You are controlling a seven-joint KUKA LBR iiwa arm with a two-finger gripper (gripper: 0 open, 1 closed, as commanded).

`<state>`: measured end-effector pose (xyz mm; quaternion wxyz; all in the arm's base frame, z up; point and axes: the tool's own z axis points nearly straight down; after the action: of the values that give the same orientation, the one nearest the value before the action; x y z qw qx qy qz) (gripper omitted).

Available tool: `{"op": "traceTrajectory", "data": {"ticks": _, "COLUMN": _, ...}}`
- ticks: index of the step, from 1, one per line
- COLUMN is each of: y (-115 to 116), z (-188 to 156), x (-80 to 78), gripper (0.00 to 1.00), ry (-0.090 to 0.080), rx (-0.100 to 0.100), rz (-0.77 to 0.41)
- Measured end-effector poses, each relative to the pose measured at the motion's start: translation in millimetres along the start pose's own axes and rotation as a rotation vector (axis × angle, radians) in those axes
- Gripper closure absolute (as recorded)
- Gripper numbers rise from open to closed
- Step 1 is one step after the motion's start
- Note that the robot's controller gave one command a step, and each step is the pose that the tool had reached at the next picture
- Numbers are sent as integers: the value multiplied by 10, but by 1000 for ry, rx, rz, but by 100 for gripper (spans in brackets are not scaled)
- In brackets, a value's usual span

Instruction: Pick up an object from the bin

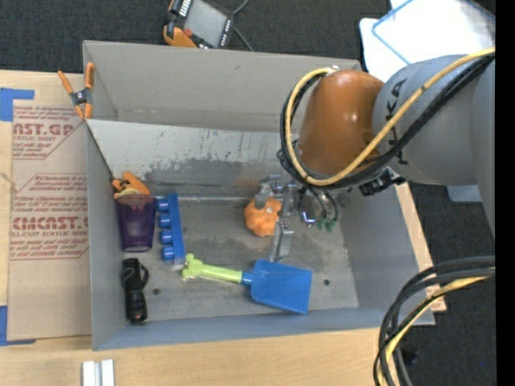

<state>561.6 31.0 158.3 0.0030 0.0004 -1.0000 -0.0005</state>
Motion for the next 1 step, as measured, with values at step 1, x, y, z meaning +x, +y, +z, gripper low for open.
{"op": "traceTrajectory", "data": {"ticks": 1, "y": -1, "z": -42, "x": -19, "gripper": 0, "ry": -8, "rx": 0, "rz": 1}}
